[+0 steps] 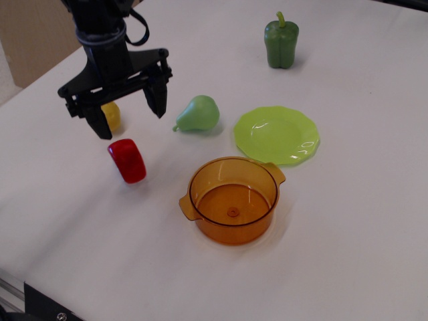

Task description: Take sushi off plate

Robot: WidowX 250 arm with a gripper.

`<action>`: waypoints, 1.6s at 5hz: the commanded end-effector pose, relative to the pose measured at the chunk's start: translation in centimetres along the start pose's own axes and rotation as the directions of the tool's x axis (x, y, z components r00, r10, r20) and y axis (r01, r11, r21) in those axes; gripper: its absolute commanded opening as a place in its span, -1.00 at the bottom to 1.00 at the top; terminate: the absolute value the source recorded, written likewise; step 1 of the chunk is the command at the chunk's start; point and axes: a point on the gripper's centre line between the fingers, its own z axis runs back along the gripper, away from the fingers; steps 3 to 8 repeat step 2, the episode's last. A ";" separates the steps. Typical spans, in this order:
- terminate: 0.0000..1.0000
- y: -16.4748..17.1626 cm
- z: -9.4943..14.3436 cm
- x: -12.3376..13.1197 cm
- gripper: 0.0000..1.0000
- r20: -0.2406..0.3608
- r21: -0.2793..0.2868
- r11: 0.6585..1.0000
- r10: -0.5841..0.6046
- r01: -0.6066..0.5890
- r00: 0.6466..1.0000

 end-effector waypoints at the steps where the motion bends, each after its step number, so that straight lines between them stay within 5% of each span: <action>1: -1.00 -0.6 1.7 0.9 1.00 0.048 -0.035 0.999 -0.003 0.005 0.999; 2: 1.00 -0.6 1.7 0.9 1.00 0.048 -0.035 0.999 -0.003 0.005 0.999; 8: 1.00 -0.6 1.7 0.9 1.00 0.048 -0.035 0.999 -0.003 0.005 0.999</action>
